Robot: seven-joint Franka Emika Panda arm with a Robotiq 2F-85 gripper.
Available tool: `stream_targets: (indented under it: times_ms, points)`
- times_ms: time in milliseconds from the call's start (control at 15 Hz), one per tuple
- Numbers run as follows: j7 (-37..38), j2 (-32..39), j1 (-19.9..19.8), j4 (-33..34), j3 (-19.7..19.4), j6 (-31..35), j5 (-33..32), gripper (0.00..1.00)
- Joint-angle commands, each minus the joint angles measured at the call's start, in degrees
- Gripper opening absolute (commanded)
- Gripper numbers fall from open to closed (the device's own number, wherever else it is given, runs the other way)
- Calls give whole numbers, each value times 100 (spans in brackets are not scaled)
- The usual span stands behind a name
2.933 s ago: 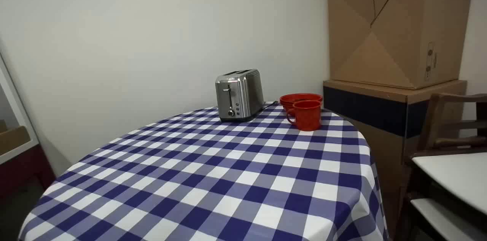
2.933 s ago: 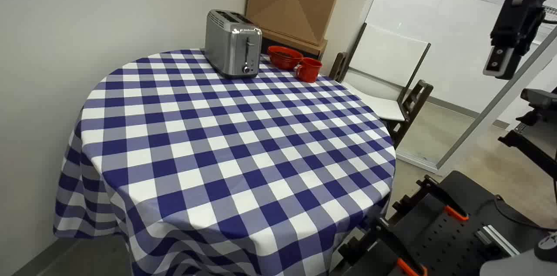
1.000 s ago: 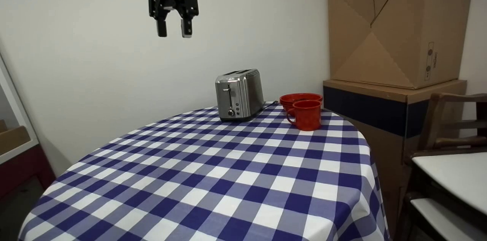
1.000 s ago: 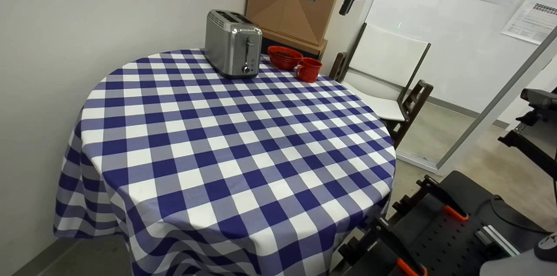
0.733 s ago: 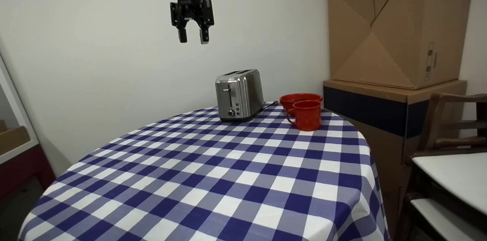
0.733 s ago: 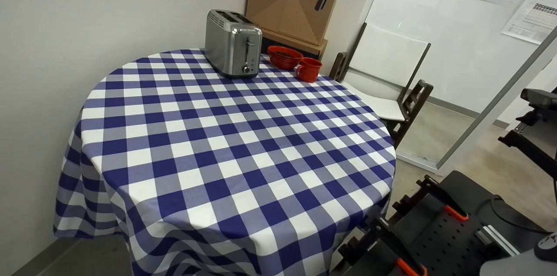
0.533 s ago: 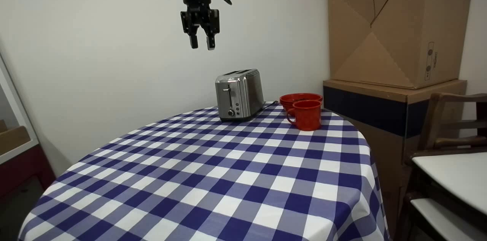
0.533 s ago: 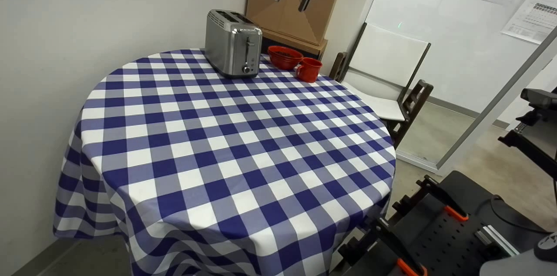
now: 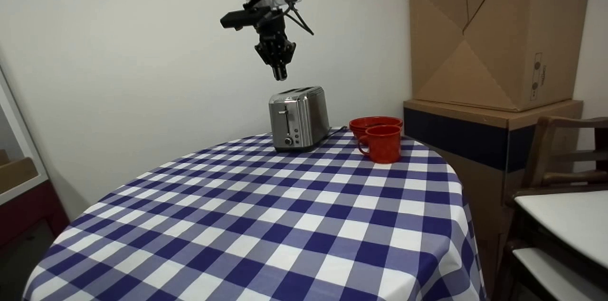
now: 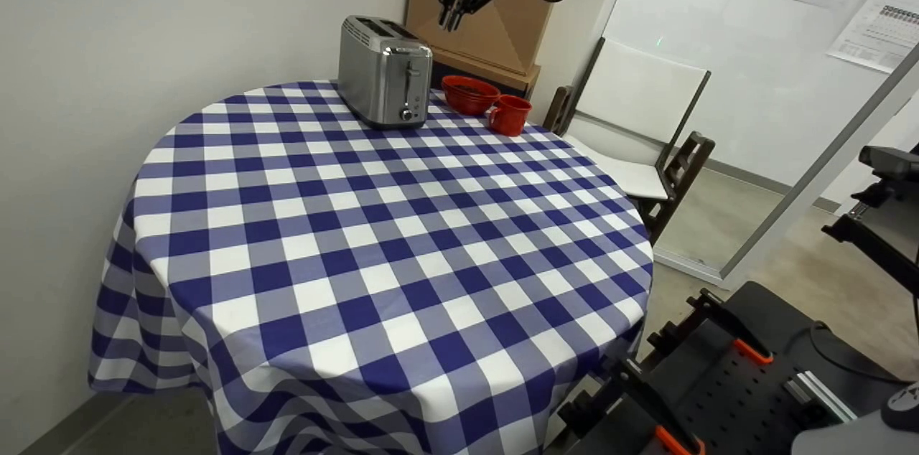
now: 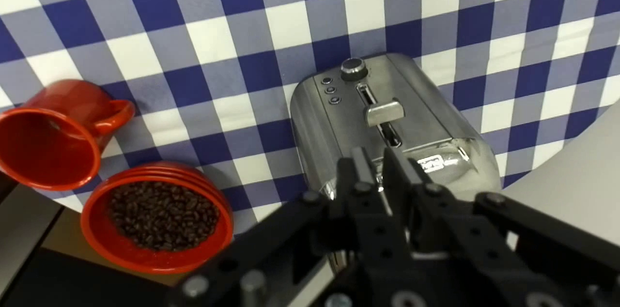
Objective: Press down on the press handle on the toaster
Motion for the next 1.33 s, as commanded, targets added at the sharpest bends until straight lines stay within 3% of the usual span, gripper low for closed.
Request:
stream_targets:
  times_ms: [0,533,1267]
  points:
    - [-10,659,100,687,-35,282,-231,0]
    - [-105,1399,251,1260,51,558,-373,0]
    - [-127,2303,232,1731,-3,444,-427,0]
